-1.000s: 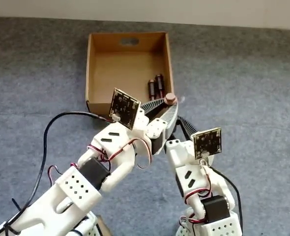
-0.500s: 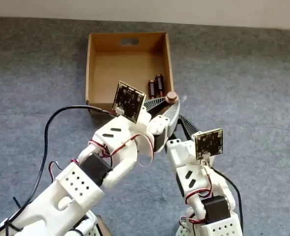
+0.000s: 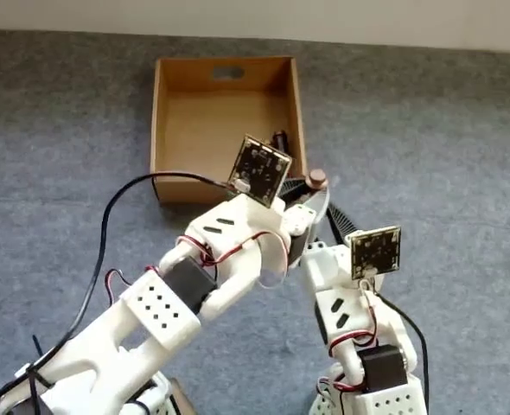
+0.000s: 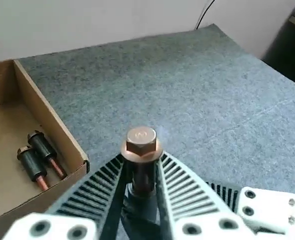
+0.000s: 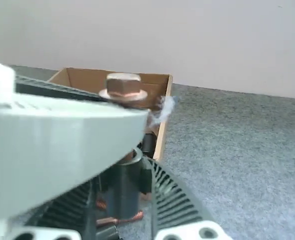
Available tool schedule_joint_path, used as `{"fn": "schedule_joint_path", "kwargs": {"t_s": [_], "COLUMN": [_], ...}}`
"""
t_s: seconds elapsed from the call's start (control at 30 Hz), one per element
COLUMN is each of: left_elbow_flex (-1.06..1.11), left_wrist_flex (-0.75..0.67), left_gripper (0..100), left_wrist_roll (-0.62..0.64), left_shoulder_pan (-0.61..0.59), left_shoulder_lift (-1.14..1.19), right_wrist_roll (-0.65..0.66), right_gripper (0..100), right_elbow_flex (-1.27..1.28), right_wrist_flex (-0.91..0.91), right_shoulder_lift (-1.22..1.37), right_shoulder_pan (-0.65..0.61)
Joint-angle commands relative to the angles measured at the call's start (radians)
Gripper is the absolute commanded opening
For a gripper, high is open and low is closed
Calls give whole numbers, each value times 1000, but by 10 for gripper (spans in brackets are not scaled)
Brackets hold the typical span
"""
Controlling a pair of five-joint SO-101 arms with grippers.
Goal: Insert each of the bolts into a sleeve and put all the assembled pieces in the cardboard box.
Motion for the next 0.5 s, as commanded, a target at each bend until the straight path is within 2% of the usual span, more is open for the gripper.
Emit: {"fn": "schedule_joint_path", "kwargs": {"t_s": [0.0,0.23,0.47], "left_elbow_flex": [-54,-54,-53], "left_wrist_flex": [49,133,133], "left_gripper": [8,10,11], "left_wrist_roll": [-94,-117,-117], "left_shoulder_pan": [8,8,8], "left_shoulder_lift": [-7,-7,-8], "right_wrist_roll": [-9,-9,-9], "right_gripper": [6,6,6], "right_elbow_flex": [-22,-19,-19], "right_wrist_flex": [4,4,4], "right_shoulder_lift": [-21,-21,-21], "right_shoulder_pan": [18,18,18]}}
